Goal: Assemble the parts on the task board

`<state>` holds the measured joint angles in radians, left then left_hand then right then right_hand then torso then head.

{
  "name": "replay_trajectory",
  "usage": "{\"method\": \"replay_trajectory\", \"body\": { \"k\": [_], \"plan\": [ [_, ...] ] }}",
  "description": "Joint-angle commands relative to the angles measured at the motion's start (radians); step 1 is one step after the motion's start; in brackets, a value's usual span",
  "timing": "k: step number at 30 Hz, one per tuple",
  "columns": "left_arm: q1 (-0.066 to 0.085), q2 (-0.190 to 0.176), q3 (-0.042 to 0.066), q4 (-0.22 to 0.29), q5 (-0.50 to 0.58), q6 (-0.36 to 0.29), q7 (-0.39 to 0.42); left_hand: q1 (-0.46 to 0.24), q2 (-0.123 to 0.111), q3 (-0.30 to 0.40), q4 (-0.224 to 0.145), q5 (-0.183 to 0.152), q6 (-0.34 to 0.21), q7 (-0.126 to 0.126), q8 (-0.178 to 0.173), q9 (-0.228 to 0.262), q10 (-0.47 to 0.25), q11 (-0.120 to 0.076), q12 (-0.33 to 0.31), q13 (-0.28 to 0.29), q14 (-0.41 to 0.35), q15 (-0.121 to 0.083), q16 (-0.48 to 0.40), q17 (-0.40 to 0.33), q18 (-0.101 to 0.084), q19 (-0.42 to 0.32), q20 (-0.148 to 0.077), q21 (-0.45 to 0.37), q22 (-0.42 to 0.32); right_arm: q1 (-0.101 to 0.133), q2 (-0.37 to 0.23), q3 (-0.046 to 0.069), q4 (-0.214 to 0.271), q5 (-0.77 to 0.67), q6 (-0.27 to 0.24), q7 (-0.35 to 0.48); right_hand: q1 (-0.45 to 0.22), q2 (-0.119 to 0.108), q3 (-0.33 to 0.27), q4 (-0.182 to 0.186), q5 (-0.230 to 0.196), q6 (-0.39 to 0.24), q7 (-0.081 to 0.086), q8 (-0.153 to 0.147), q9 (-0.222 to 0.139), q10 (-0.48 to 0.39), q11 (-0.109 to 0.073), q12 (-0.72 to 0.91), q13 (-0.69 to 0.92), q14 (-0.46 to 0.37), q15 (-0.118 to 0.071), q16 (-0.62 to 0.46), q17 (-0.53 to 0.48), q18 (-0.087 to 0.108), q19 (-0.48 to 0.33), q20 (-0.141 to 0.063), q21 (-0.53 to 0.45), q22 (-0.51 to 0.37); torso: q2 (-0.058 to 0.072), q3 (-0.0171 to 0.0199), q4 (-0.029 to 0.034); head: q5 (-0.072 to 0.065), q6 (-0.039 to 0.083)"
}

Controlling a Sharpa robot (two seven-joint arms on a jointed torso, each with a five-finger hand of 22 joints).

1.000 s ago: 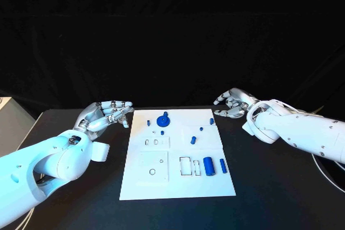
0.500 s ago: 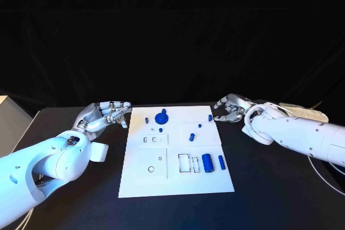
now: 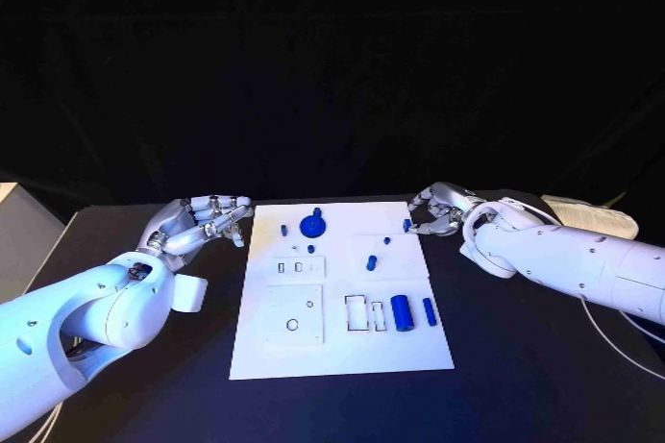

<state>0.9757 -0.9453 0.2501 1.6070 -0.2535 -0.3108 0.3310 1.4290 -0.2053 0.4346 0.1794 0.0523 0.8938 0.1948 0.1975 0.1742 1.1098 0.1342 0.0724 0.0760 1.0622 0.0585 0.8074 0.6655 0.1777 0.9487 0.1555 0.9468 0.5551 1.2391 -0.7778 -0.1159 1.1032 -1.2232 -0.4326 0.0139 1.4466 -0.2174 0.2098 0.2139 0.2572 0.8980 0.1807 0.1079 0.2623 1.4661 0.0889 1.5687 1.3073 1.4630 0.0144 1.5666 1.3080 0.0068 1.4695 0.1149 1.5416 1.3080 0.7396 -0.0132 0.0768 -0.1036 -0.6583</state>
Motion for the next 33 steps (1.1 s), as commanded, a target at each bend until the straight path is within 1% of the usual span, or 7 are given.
{"method": "replay_trajectory", "body": {
  "k": [1, 5, 8, 11, 16, 24, 33],
  "plan": [
    [0.000, 0.001, 0.001, 0.003, -0.002, 0.017, 0.013, 0.010, 0.004, -0.005, -0.003, -0.001, 0.001, 0.000, 0.001, 0.001, 0.005, -0.002, 0.007, 0.001, -0.007, 0.002, 0.007, -0.002, 0.007, -0.009, 0.001, 0.007, 0.001, -0.004, 0.007, 0.000, -0.008, -0.013, 0.022, -0.001, 0.012, 0.003, -0.002, 0.005, 0.007, 0.008, 0.000, 0.000, 0.002, 0.105, 0.008, 0.002, 0.263, 0.108, 0.007, 0.004, 0.263, 0.000, 0.089, 0.007, 0.004, 0.240, 0.000, -0.0003, -0.0006, 0.001, -0.004],
    [0.000, 0.000, 0.001, 0.004, -0.002, 0.016, 0.013, 0.010, 0.004, -0.005, -0.003, -0.001, 0.001, 0.000, 0.001, 0.001, 0.005, -0.002, 0.007, 0.001, -0.007, 0.002, 0.007, -0.002, 0.007, -0.009, 0.001, 0.007, 0.001, -0.007, 0.012, 0.000, -0.011, -0.012, 0.029, 0.000, 0.018, 0.009, 0.002, 0.007, 0.011, 0.024, -0.003, 0.007, 0.006, 0.105, 0.006, 0.002, 0.263, 0.108, 0.005, 0.004, 0.263, 0.000, 0.089, 0.006, 0.006, 0.241, 0.000, 0.0001, -0.0007, 0.002, -0.007],
    [0.000, -0.001, 0.001, 0.004, -0.002, 0.016, 0.012, 0.010, 0.004, -0.005, -0.003, -0.001, 0.001, 0.000, 0.001, 0.001, 0.005, -0.002, 0.007, 0.001, -0.007, 0.002, 0.007, -0.002, 0.007, -0.009, 0.001, 0.007, 0.001, -0.008, 0.014, 0.000, -0.012, -0.012, 0.035, 0.001, 0.021, 0.011, 0.004, 0.009, 0.013, 0.033, -0.006, 0.011, 0.007, 0.105, 0.004, 0.002, 0.263, 0.108, 0.002, 0.004, 0.263, -0.001, 0.090, 0.004, 0.007, 0.243, -0.001, -0.0012, -0.0007, 0.003, -0.007],
    [0.000, -0.001, 0.001, 0.004, -0.003, 0.015, 0.012, 0.010, 0.004, -0.005, -0.003, -0.001, 0.001, 0.000, 0.001, 0.001, 0.005, -0.002, 0.007, 0.001, -0.007, 0.002, 0.007, -0.002, 0.007, -0.009, 0.001, 0.007, 0.001, -0.009, 0.015, 0.000, -0.011, -0.012, 0.043, 0.002, 0.029, 0.015, 0.014, 0.011, 0.015, 0.054, -0.015, 0.020, 0.011, 0.105, -0.003, 0.002, 0.263, 0.108, -0.007, 0.004, 0.263, -0.001, 0.091, -0.003, 0.008, 0.244, -0.001, -0.0012, -0.0017, 0.005, -0.010],
    [0.000, -0.001, 0.001, 0.004, -0.003, 0.015, 0.011, 0.010, 0.004, -0.005, -0.003, -0.001, 0.001, 0.000, 0.001, 0.001, 0.005, -0.002, 0.007, 0.001, -0.007, 0.002, 0.007, -0.002, 0.007, -0.009, 0.001, 0.007, 0.001, -0.009, 0.017, 0.000, -0.009, -0.012, 0.052, 0.004, 0.035, 0.018, 0.028, 0.013, 0.017, 0.075, -0.024, 0.028, 0.014, 0.105, -0.011, 0.002, 0.263, 0.108, -0.018, 0.004, 0.263, -0.001, 0.092, -0.013, 0.010, 0.245, -0.001, -0.0011, -0.0029, 0.006, -0.009],
    [0.000, -0.001, 0.001, 0.004, -0.003, 0.015, 0.010, 0.011, 0.004, -0.005, -0.002, -0.001, 0.000, 0.001, 0.001, 0.001, 0.004, -0.001, 0.006, 0.001, -0.007, 0.002, 0.007, -0.002, 0.007, -0.009, 0.001, 0.007, 0.002, -0.010, 0.019, 0.000, -0.008, -0.013, 0.058, 0.003, 0.034, 0.023, 0.040, 0.018, 0.019, 0.084, -0.027, 0.031, 0.015, 0.105, -0.015, 0.002, 0.263, 0.108, -0.022, 0.004, 0.263, -0.002, 0.092, -0.017, 0.011, 0.247, -0.001, -0.0018, -0.0015, 0.006, -0.011],
    [0.000, -0.001, 0.001, 0.004, -0.003, 0.015, 0.009, 0.011, 0.004, -0.005, -0.002, -0.001, 0.000, 0.001, 0.001, 0.001, 0.004, -0.001, 0.006, 0.001, -0.007, 0.002, 0.007, -0.002, 0.007, -0.009, 0.001, 0.007, 0.002, -0.010, 0.022, 0.000, -0.009, -0.013, 0.062, 0.002, 0.035, 0.025, 0.044, 0.018, 0.020, 0.086, -0.027, 0.032, 0.015, 0.105, -0.015, 0.002, 0.263, 0.108, -0.023, 0.004, 0.263, -0.002, 0.093, -0.019, 0.013, 0.248, -0.001, -0.0029, -0.0020, 0.007, -0.013]
  ]
}}
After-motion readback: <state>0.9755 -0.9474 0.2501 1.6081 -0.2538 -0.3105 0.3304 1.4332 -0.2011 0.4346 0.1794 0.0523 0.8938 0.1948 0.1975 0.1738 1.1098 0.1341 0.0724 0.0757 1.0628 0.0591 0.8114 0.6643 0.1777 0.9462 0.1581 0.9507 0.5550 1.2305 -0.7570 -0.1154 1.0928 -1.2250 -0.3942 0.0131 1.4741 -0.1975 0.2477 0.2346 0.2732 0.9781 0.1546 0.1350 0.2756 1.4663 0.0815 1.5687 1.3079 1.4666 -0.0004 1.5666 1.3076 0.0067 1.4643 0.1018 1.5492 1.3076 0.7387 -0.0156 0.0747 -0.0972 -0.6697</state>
